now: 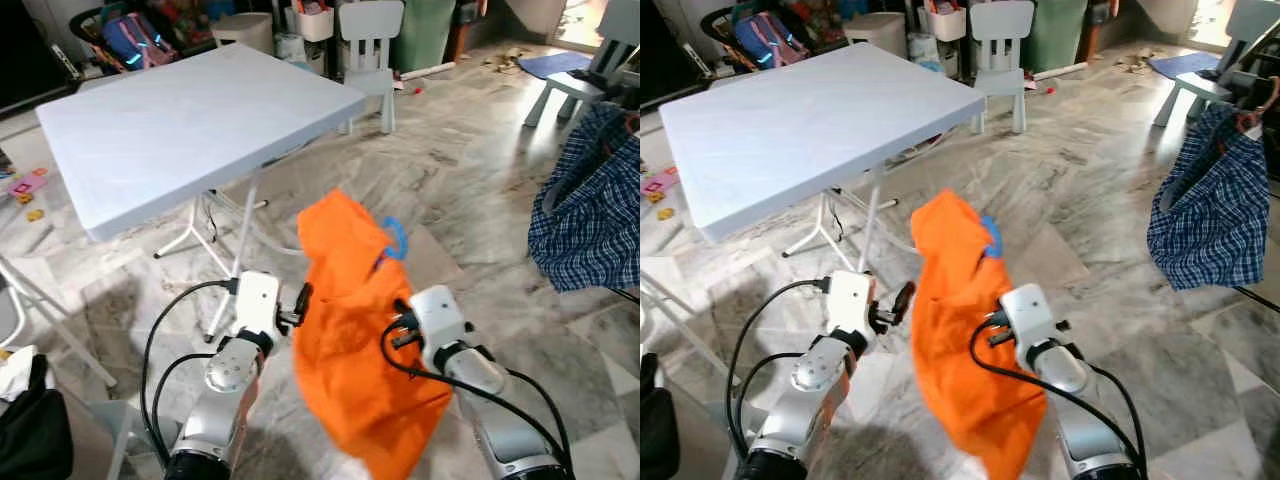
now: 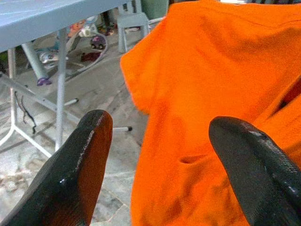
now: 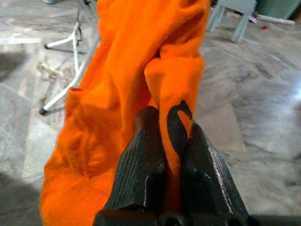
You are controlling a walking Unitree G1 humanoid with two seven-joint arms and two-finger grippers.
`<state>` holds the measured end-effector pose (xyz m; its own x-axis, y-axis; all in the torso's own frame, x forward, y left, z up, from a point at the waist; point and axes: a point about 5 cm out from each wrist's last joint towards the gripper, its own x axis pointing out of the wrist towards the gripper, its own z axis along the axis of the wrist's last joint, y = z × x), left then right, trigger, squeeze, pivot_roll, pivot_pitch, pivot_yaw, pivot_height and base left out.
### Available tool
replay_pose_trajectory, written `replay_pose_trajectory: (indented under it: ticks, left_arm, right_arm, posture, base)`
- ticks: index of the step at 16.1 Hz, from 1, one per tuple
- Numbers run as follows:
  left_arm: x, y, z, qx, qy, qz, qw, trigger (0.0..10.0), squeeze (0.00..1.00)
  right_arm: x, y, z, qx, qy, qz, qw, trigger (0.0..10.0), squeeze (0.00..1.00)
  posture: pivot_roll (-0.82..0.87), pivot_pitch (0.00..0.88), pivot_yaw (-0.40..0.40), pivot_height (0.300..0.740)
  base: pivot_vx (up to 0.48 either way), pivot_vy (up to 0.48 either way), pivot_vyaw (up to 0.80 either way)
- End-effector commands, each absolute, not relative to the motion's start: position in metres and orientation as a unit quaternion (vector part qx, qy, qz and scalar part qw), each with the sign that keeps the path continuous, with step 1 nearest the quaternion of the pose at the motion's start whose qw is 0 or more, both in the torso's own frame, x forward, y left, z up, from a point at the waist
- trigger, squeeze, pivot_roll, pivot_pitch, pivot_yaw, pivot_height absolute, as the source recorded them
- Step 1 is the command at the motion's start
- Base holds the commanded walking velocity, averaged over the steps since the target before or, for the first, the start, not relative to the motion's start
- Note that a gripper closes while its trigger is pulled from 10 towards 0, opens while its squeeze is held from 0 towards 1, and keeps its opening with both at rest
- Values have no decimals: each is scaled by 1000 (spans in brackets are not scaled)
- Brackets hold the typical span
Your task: Hang hanger
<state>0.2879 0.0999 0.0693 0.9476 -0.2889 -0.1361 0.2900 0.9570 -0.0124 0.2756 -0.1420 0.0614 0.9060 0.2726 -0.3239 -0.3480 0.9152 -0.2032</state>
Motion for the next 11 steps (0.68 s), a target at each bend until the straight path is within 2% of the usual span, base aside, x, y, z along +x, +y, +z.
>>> replay_pose_trajectory:
  ticks: [1, 4, 7, 11]
  left_arm:
    - [290, 110, 72, 10, 62, -139, 988, 10000, 0]
    - [291, 109, 72, 9, 60, -144, 988, 10000, 0]
    - [289, 108, 70, 5, 63, -145, 987, 10000, 0]
    - [289, 107, 69, 3, 66, -146, 987, 10000, 0]
  right_arm:
    - [277, -129, 72, -124, 114, 177, 970, 10000, 0]
    - [276, -125, 73, -96, 115, 176, 973, 10000, 0]
    - [277, -129, 74, -102, 112, 174, 973, 10000, 0]
    - [278, -130, 77, -102, 107, 177, 973, 10000, 0]
  posture:
    - [-144, 43, 65, 740]
    - [-138, 31, 67, 740]
    - [-136, 19, 61, 740]
    - [-140, 26, 50, 740]
  base:
    - [0, 0, 800]
    - [0, -86, 677]
    - [0, -430, 0]
    - [0, -296, 0]
